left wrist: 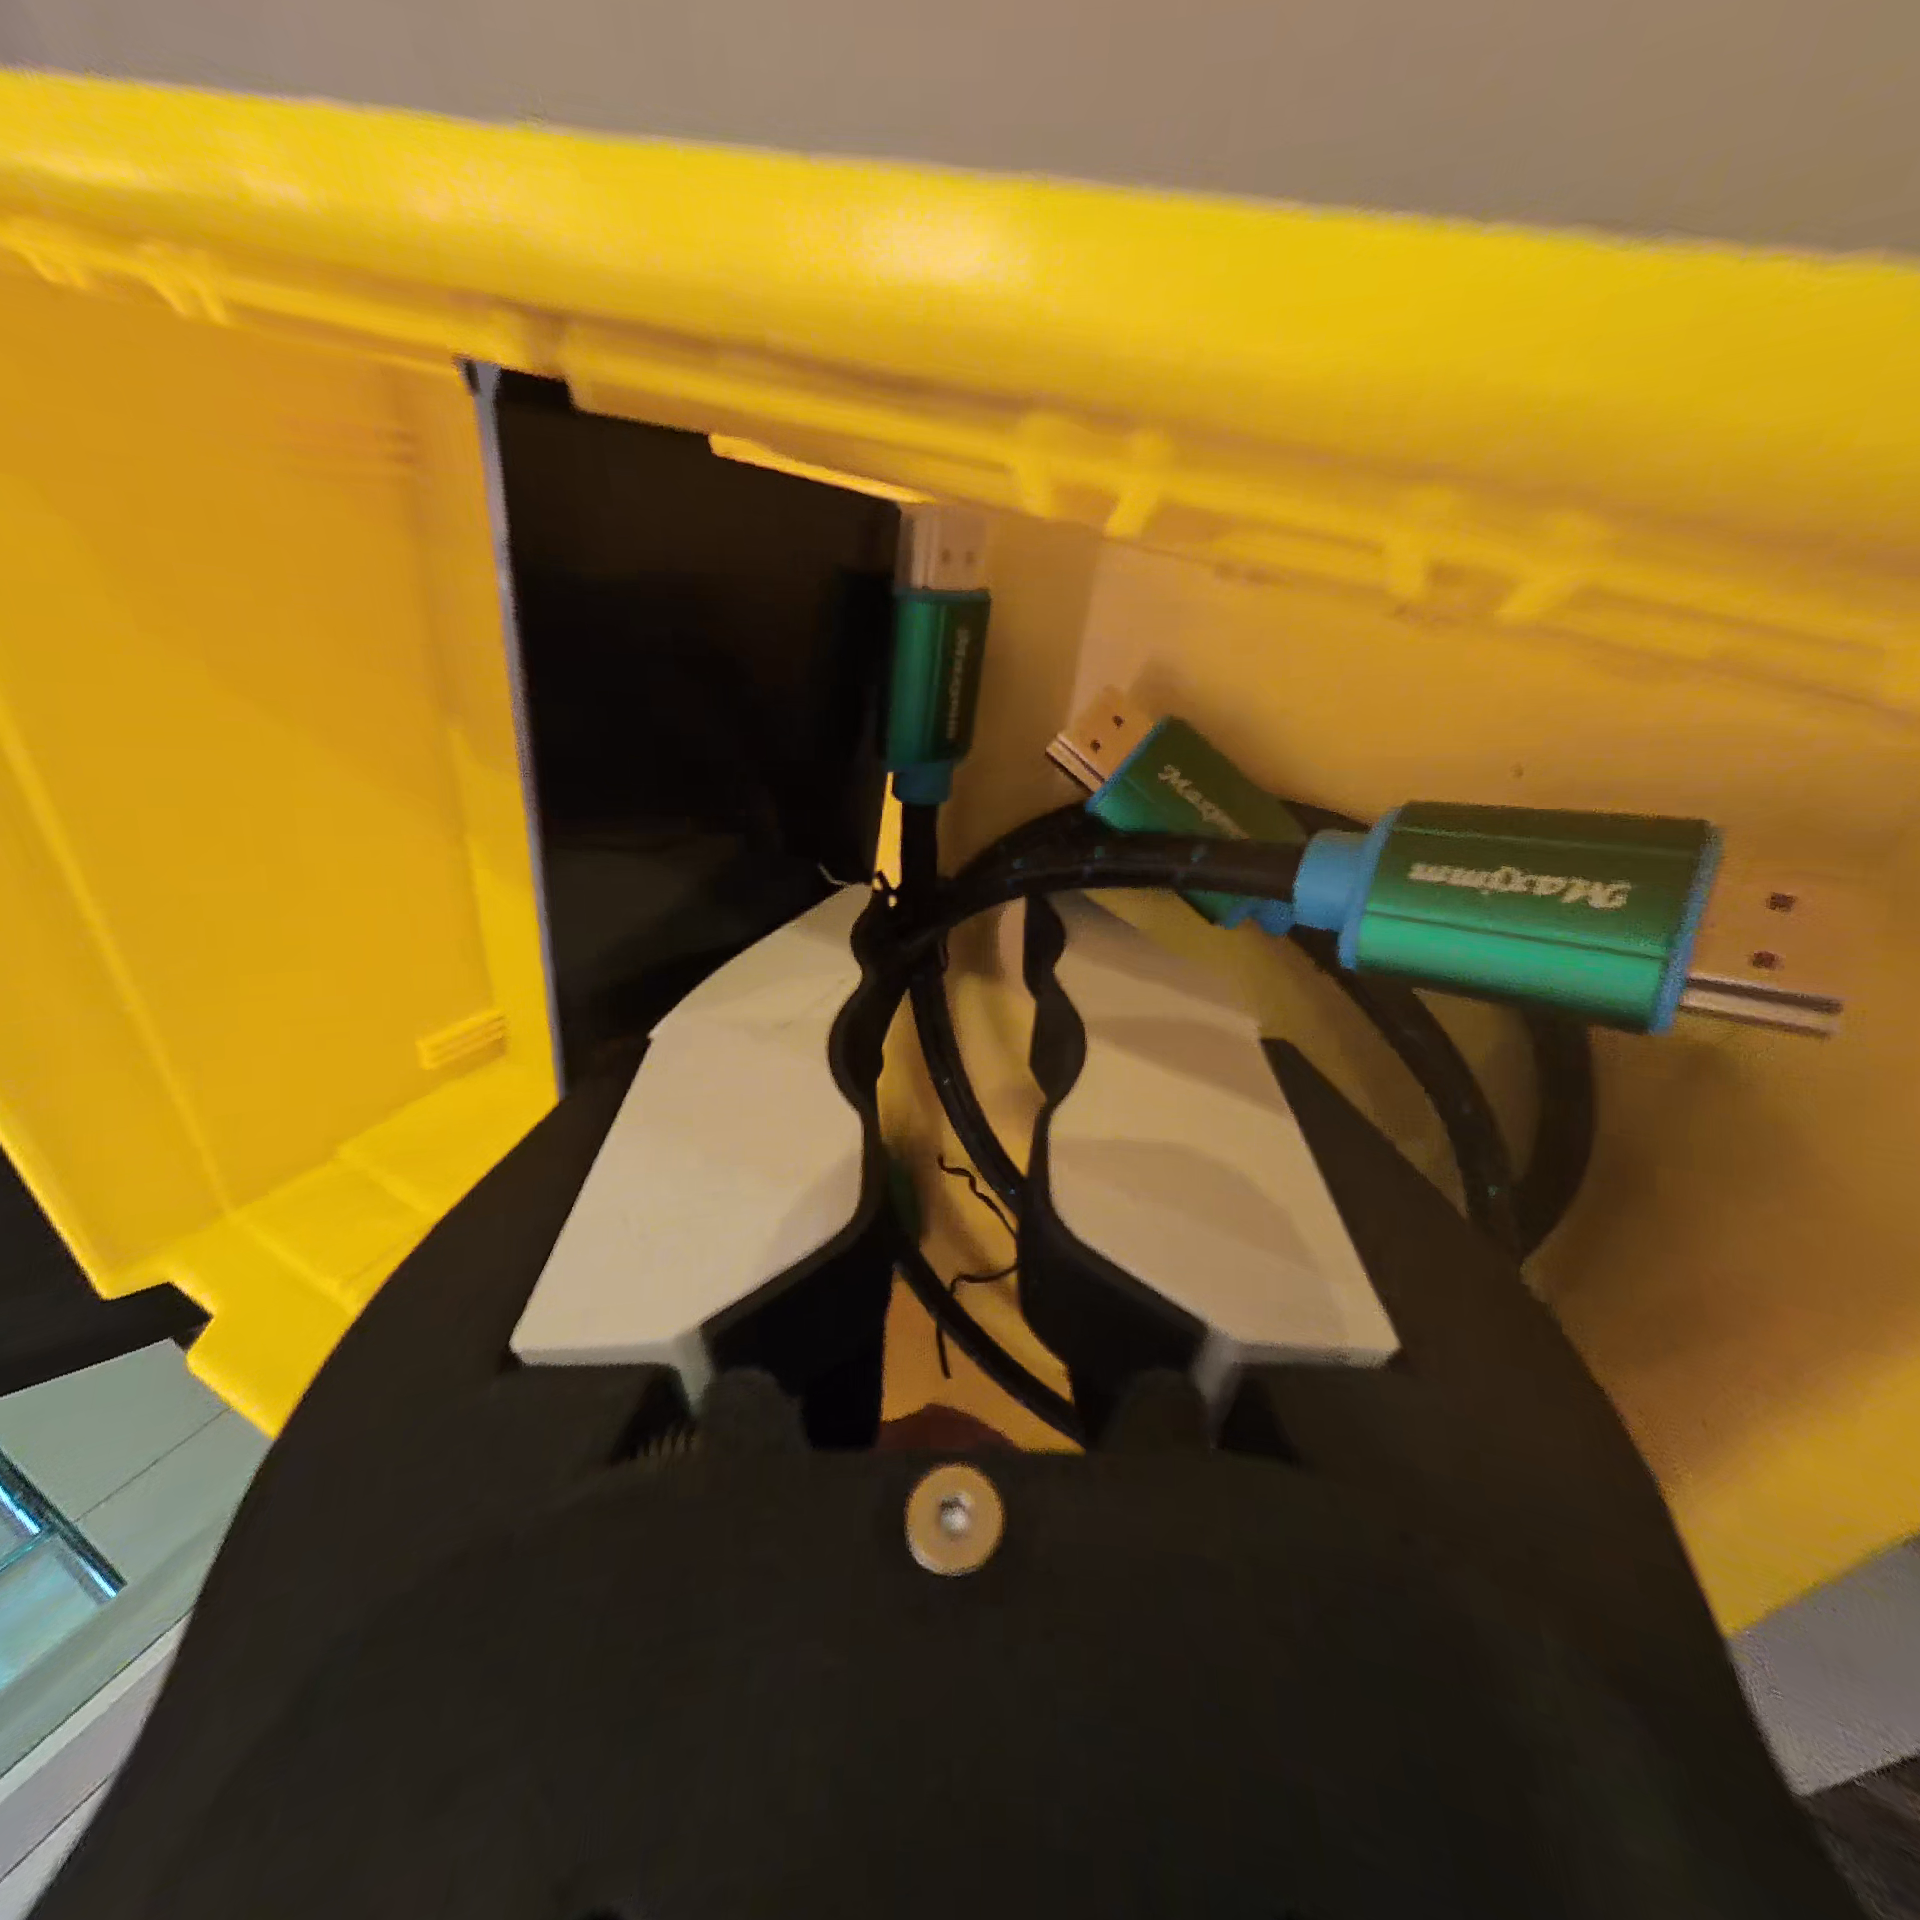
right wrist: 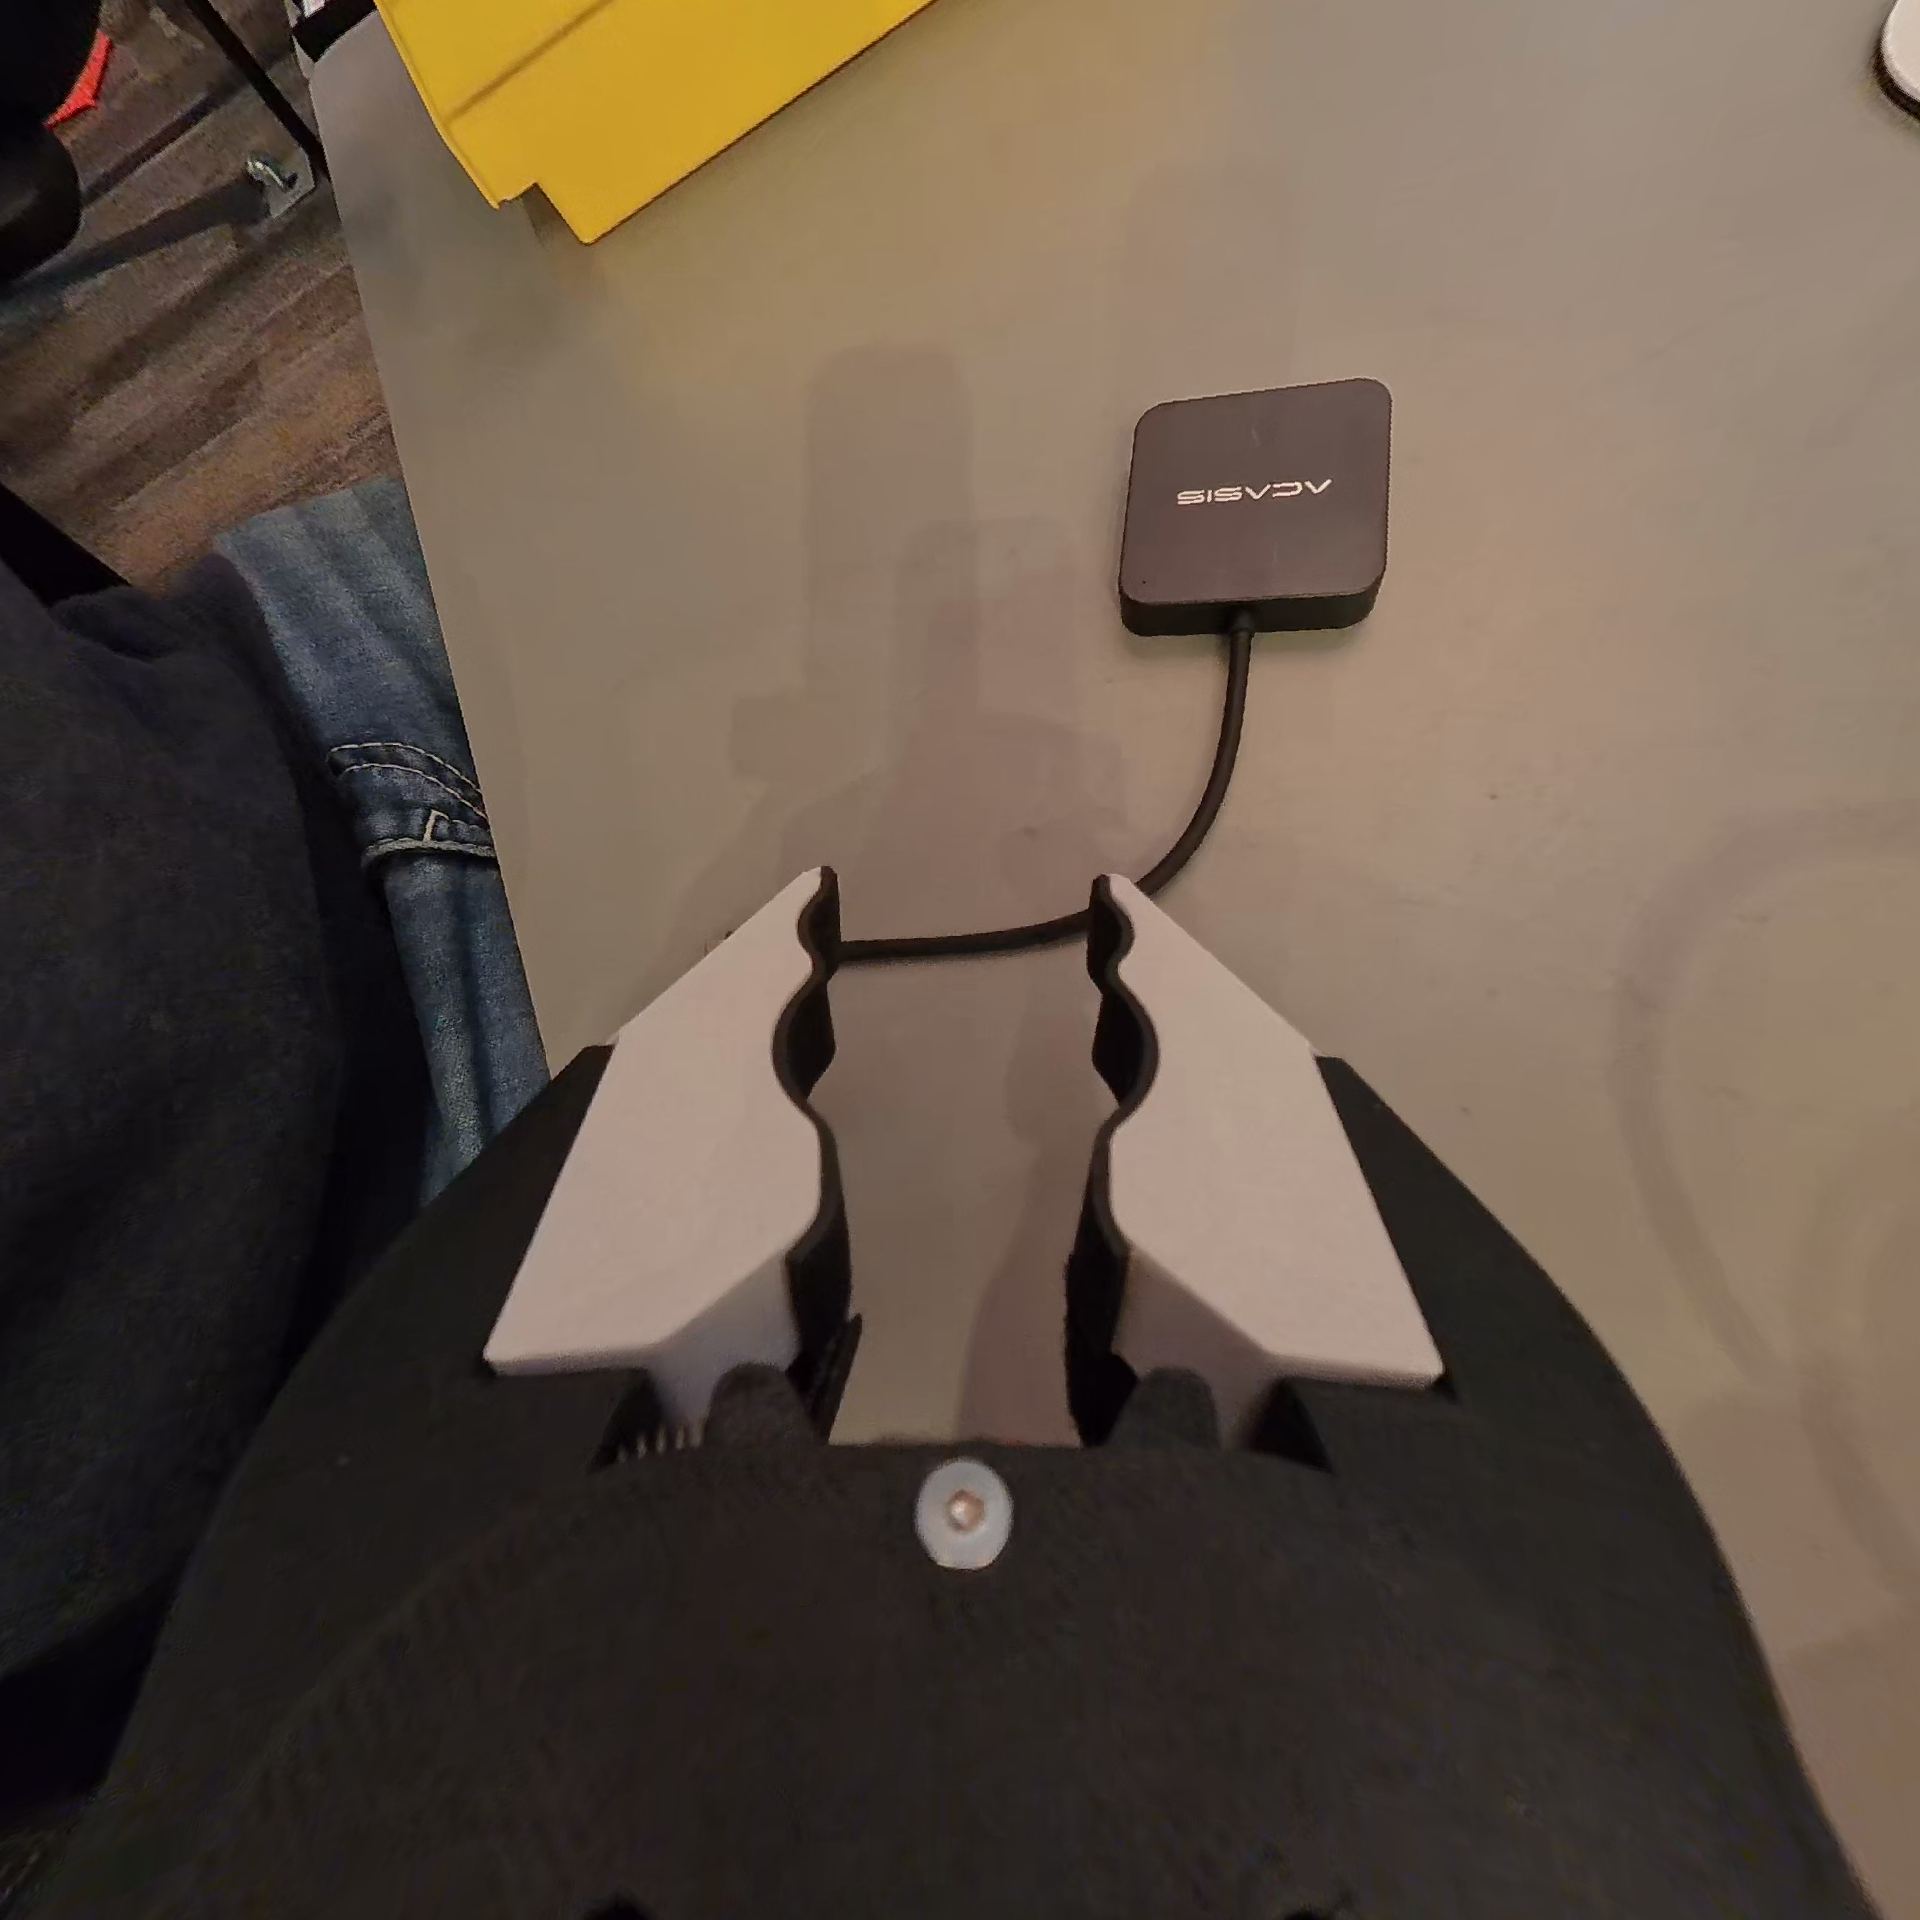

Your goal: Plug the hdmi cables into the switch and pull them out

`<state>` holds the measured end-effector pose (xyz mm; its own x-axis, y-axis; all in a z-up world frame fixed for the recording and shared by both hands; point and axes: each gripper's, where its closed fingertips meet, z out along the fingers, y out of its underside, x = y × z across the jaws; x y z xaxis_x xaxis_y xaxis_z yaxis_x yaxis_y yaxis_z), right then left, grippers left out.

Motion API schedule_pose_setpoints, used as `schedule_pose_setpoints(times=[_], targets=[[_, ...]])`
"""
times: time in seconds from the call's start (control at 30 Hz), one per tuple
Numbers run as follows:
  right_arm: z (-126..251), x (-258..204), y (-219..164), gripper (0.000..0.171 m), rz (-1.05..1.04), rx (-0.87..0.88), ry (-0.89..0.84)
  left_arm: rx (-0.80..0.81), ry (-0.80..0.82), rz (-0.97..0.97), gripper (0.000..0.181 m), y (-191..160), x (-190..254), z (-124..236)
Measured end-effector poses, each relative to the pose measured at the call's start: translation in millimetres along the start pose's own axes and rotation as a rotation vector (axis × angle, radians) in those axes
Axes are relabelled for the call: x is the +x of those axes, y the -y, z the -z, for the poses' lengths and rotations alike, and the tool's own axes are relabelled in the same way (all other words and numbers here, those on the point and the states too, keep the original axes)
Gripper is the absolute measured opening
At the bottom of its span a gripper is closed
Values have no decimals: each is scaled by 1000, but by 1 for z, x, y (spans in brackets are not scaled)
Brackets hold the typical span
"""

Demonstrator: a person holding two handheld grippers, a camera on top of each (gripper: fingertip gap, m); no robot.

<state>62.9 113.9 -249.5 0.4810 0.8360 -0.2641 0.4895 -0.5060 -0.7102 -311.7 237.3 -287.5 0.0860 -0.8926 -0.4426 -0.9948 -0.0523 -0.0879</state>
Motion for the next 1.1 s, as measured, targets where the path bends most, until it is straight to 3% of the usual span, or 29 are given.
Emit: schedule_pose_setpoints(times=[0.4,0.83,0.97,1.1], targets=[[-2,-1,1,46,-6,13,20,103,259,181,7,-17,-43,57],[1,-5,7,46,8,17,20,183,465,300,6,-37,-75,119],[1,-7,10,46,15,14,22,228,530,311,6,-21,-90,154],[2,-9,16,46,28,18,21,306,546,278,6,24,-100,183]])
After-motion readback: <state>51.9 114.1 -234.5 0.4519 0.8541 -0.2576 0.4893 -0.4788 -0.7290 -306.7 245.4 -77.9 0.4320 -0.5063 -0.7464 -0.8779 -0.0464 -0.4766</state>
